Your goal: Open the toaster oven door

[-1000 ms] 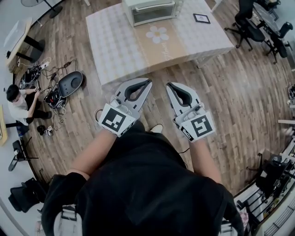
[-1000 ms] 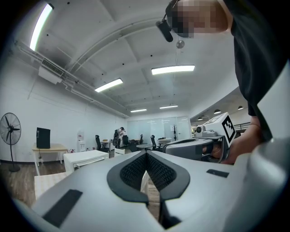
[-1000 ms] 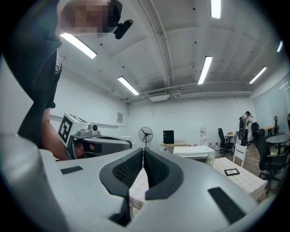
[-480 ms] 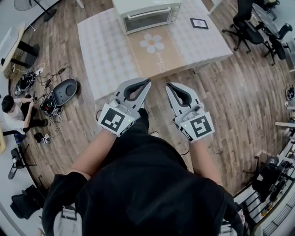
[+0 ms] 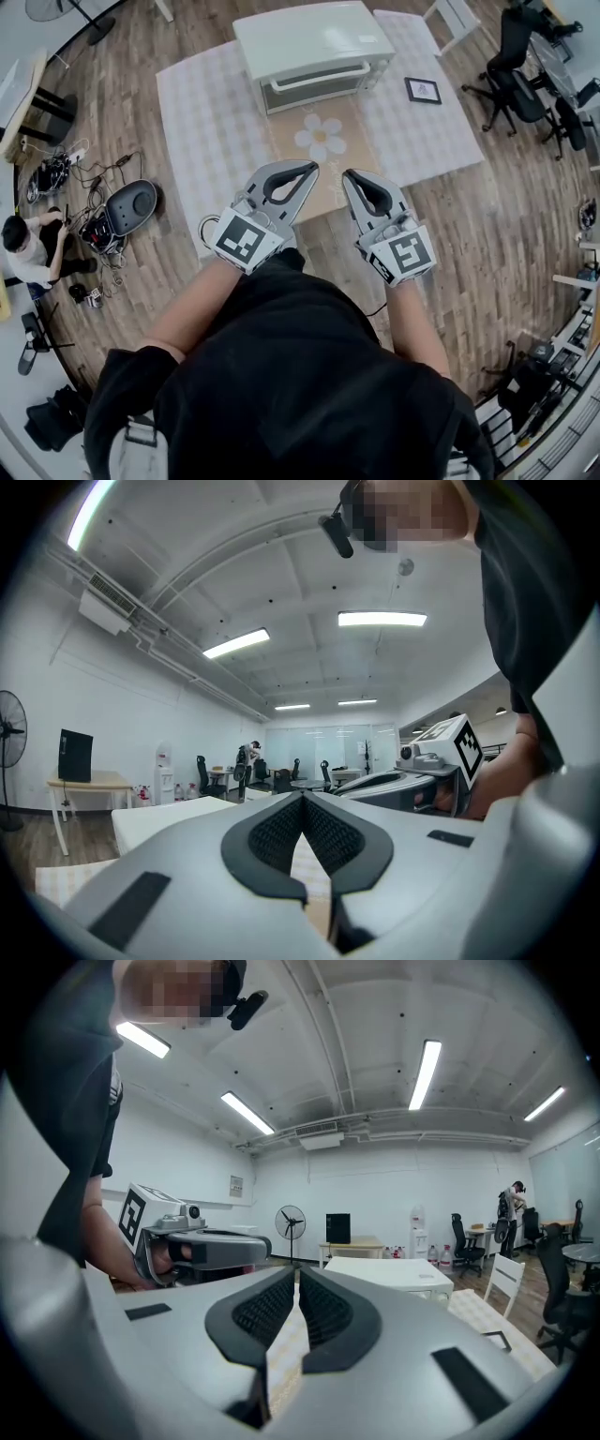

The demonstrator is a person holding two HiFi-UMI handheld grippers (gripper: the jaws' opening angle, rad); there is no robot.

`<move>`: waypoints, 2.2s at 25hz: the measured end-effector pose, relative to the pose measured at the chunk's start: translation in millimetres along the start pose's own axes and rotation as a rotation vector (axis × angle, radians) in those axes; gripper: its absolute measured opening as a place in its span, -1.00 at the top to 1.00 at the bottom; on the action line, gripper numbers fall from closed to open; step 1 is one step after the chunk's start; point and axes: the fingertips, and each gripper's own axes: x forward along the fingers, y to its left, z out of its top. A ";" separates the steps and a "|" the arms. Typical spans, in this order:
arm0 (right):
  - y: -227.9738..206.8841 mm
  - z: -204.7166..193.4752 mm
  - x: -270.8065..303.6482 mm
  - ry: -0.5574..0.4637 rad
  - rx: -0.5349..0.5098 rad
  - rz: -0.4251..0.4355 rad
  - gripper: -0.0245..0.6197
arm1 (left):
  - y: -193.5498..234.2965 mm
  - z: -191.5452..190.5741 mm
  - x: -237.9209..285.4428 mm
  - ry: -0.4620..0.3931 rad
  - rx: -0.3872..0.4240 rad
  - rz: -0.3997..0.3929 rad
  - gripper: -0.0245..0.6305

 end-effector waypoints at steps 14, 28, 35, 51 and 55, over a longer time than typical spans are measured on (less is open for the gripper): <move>-89.9 -21.6 103.7 0.119 -0.015 0.092 0.83 | 103.2 -5.2 51.1 0.001 -0.034 0.133 0.88; -148.0 -75.0 181.1 0.354 -0.225 0.404 0.76 | 139.2 -7.5 79.4 -0.025 -0.010 0.454 0.88; -163.6 -114.9 210.9 0.536 -0.443 0.560 0.67 | 146.0 -16.4 94.4 -0.031 -0.011 0.574 0.88; -168.3 -153.2 256.4 0.724 -0.768 0.692 0.48 | 154.8 -23.2 84.5 -0.023 -0.010 0.675 0.88; -171.6 -162.6 263.3 0.758 -0.830 0.682 0.49 | 160.2 -24.3 77.6 -0.025 -0.019 0.679 0.88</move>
